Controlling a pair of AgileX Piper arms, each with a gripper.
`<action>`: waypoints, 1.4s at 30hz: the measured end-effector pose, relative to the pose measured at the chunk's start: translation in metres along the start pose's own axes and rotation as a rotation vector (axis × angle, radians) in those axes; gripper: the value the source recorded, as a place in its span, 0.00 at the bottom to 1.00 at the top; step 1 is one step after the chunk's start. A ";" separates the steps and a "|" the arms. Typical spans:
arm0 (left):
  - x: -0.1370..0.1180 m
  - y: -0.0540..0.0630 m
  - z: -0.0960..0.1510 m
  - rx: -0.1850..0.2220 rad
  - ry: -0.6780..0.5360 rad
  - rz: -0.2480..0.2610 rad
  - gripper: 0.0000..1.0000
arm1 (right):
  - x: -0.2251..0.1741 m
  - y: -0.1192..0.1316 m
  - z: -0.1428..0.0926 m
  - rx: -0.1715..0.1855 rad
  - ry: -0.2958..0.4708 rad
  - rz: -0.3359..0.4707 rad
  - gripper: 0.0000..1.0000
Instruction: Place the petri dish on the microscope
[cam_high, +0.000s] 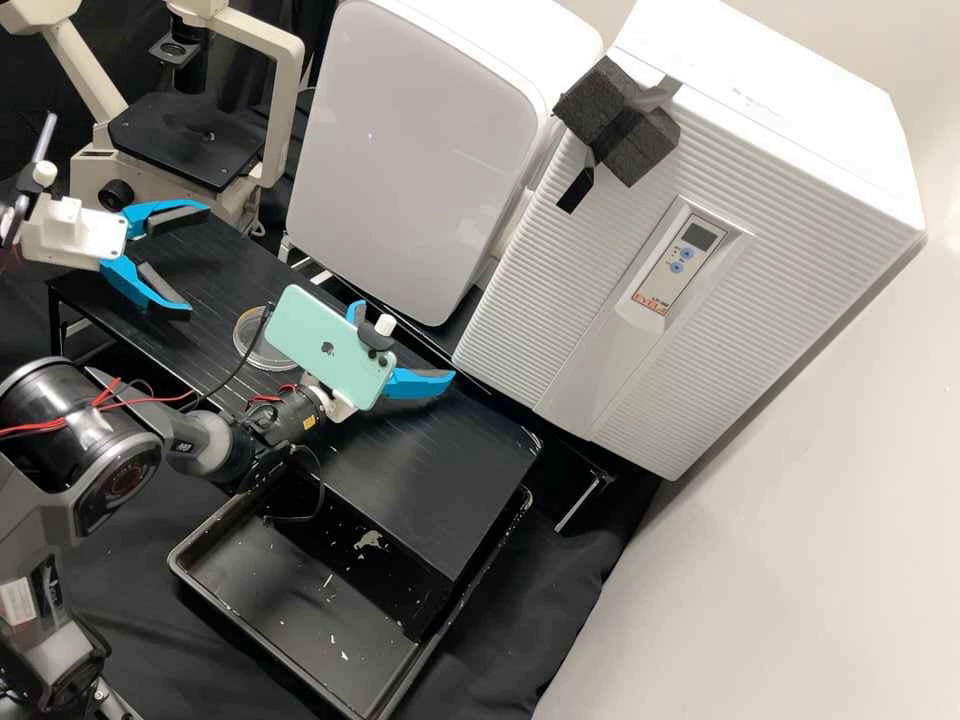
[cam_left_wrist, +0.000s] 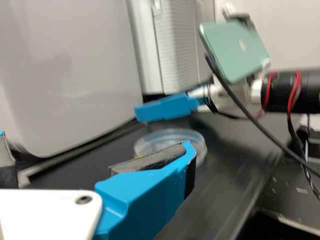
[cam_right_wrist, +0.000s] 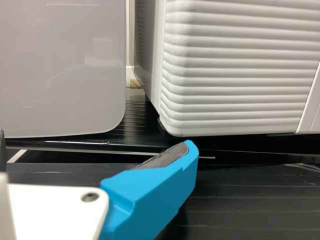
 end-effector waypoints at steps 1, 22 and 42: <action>0.004 -0.001 0.001 0.004 -0.009 -0.012 1.00 | 0.000 0.000 0.000 0.000 0.000 0.000 1.00; 0.075 -0.012 0.017 -0.049 -0.149 -0.149 1.00 | 0.000 0.000 0.000 0.000 0.000 0.000 1.00; 0.096 -0.012 0.009 -0.161 -0.144 -0.174 1.00 | 0.000 0.000 0.000 0.000 0.000 0.000 1.00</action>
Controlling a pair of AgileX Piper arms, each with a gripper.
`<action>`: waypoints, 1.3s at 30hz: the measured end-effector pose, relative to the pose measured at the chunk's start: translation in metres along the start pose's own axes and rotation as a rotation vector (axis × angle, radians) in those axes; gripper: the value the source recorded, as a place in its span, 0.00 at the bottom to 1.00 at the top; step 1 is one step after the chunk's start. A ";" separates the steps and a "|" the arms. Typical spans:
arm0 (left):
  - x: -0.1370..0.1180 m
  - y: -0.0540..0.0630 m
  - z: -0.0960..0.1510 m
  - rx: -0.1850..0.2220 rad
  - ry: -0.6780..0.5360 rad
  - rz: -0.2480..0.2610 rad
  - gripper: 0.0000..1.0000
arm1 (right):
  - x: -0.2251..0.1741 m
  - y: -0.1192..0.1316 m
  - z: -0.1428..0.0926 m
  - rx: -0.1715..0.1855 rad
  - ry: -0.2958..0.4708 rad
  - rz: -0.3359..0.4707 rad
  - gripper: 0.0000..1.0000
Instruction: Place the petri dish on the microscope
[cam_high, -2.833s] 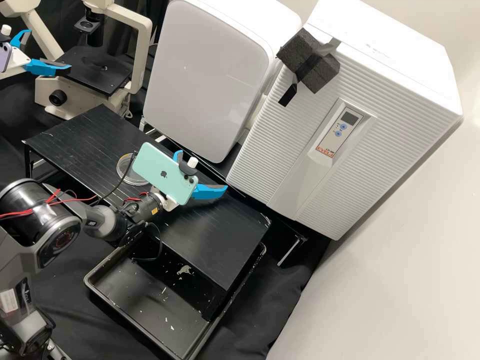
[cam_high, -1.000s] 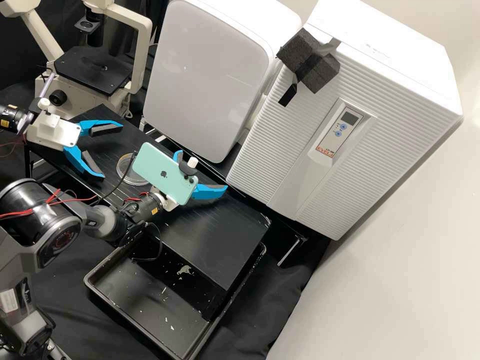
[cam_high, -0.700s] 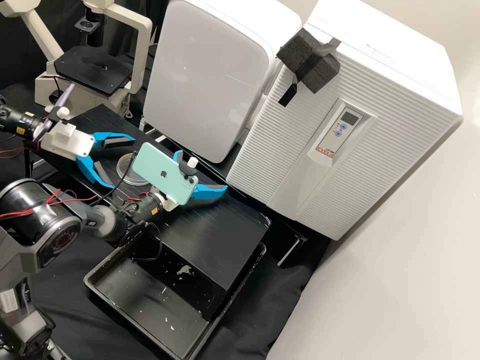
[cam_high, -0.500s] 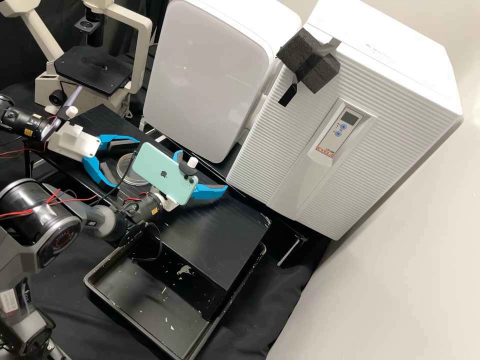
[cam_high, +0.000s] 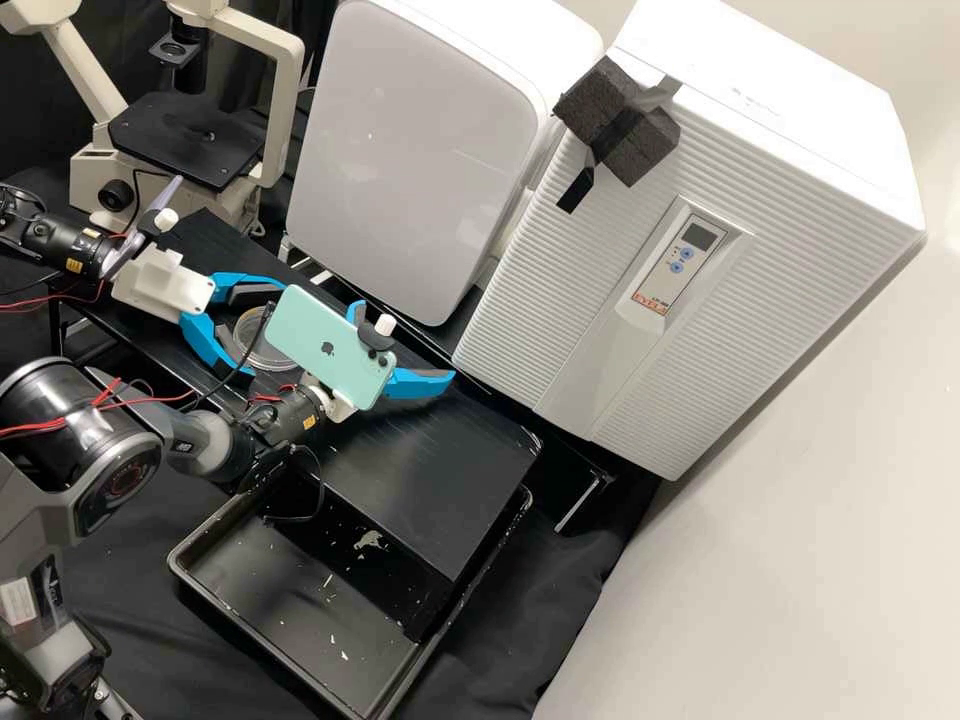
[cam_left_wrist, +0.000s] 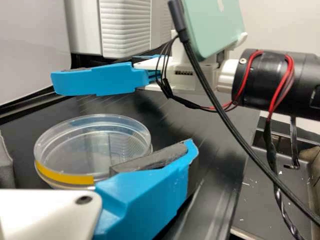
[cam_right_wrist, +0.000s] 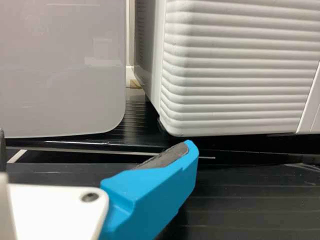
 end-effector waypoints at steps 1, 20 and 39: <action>0.000 0.000 0.000 -0.003 -0.001 -0.001 1.00 | 0.000 0.000 0.000 0.000 0.000 0.000 1.00; 0.001 0.002 0.000 -0.002 0.012 -0.017 1.00 | 0.000 0.000 0.000 0.000 0.000 0.000 1.00; 0.003 0.001 0.002 0.010 0.012 -0.020 0.00 | 0.000 0.000 0.000 0.000 0.000 0.000 1.00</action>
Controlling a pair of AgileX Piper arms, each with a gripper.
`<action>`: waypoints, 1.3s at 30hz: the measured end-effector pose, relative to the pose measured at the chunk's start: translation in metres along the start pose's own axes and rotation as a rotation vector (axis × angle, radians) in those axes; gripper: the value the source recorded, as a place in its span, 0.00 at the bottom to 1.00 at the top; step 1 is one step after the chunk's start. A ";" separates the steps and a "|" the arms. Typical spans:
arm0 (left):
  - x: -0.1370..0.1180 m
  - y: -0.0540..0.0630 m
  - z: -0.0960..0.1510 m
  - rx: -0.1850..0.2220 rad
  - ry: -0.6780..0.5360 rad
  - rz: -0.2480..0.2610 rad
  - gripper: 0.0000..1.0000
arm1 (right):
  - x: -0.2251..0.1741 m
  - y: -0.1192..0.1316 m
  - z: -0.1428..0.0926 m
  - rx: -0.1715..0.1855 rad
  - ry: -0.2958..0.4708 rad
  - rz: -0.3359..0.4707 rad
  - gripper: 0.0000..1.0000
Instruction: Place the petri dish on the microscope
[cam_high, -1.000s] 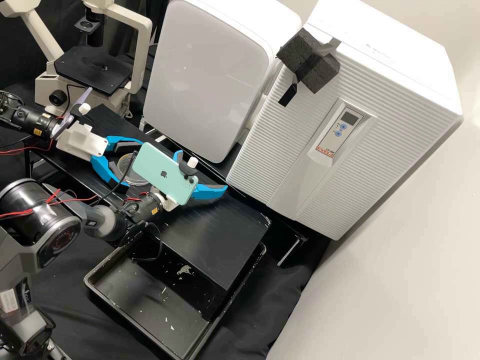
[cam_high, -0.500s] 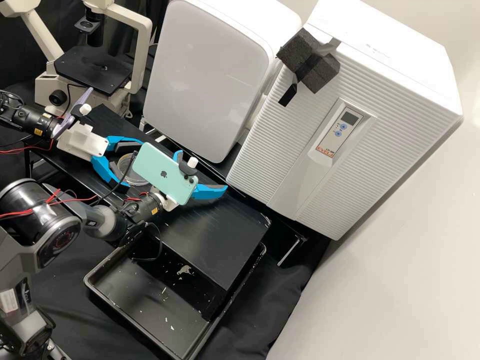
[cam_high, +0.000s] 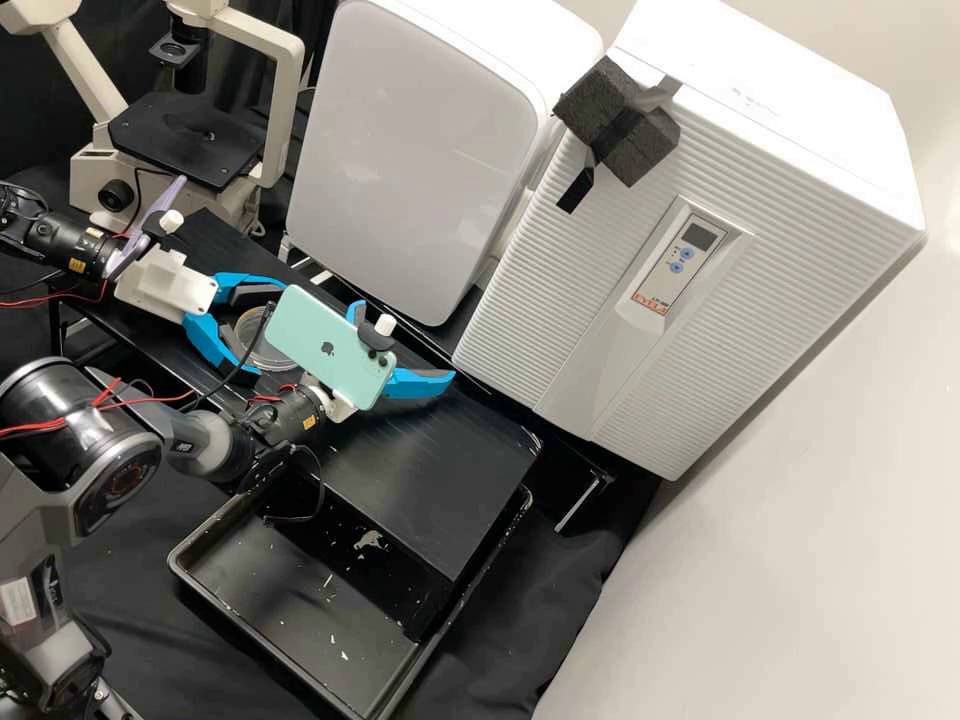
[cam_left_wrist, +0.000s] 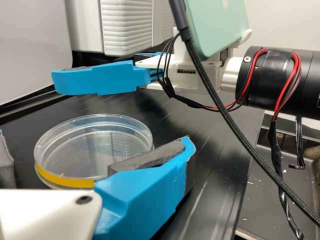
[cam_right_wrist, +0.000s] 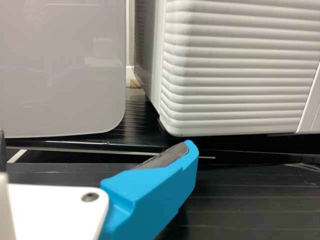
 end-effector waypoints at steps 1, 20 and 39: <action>0.000 0.000 0.000 0.000 0.000 0.000 0.00 | 0.000 0.000 0.000 0.000 0.000 0.000 1.00; 0.003 0.000 0.007 0.059 -0.010 0.012 1.00 | 0.000 0.000 0.000 0.000 0.000 0.000 1.00; 0.003 0.000 0.006 0.072 0.002 0.018 0.00 | 0.000 0.000 0.000 0.000 0.000 0.000 1.00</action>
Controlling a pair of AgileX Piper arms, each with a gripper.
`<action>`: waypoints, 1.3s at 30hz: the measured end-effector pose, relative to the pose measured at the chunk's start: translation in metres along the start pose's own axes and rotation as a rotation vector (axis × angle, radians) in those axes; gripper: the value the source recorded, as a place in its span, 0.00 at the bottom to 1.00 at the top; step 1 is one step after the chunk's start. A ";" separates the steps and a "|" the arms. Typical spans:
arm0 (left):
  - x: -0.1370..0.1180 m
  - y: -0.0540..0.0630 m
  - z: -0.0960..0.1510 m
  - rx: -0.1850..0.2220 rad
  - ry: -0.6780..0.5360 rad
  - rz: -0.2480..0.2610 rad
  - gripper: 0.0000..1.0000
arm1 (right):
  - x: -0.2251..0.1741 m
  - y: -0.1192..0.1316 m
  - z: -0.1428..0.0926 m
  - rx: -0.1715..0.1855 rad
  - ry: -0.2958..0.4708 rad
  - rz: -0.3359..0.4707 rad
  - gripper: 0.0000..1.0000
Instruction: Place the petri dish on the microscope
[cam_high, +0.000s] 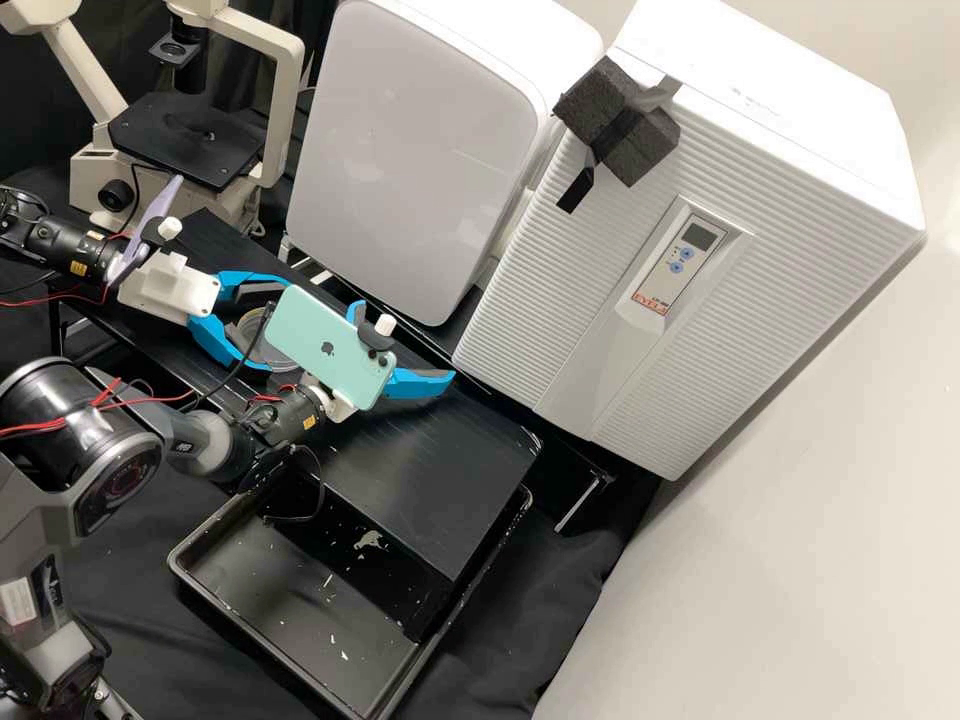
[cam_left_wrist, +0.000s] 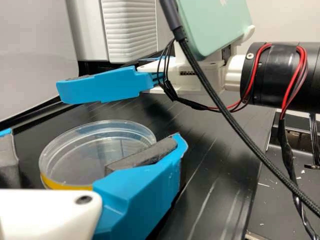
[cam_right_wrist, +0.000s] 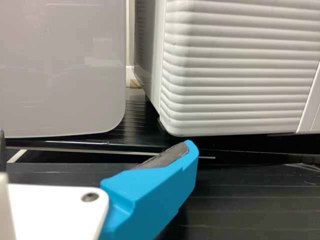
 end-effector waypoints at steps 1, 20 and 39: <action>0.000 0.000 0.000 0.000 0.000 0.000 0.00 | 0.000 0.000 0.000 0.000 0.000 0.000 1.00; -0.001 -0.003 0.001 -0.060 -0.006 -0.007 0.00 | 0.000 0.000 0.000 0.000 0.000 0.000 1.00; -0.001 -0.003 0.003 -0.063 -0.025 -0.006 0.00 | 0.000 0.000 0.000 0.000 0.000 0.000 1.00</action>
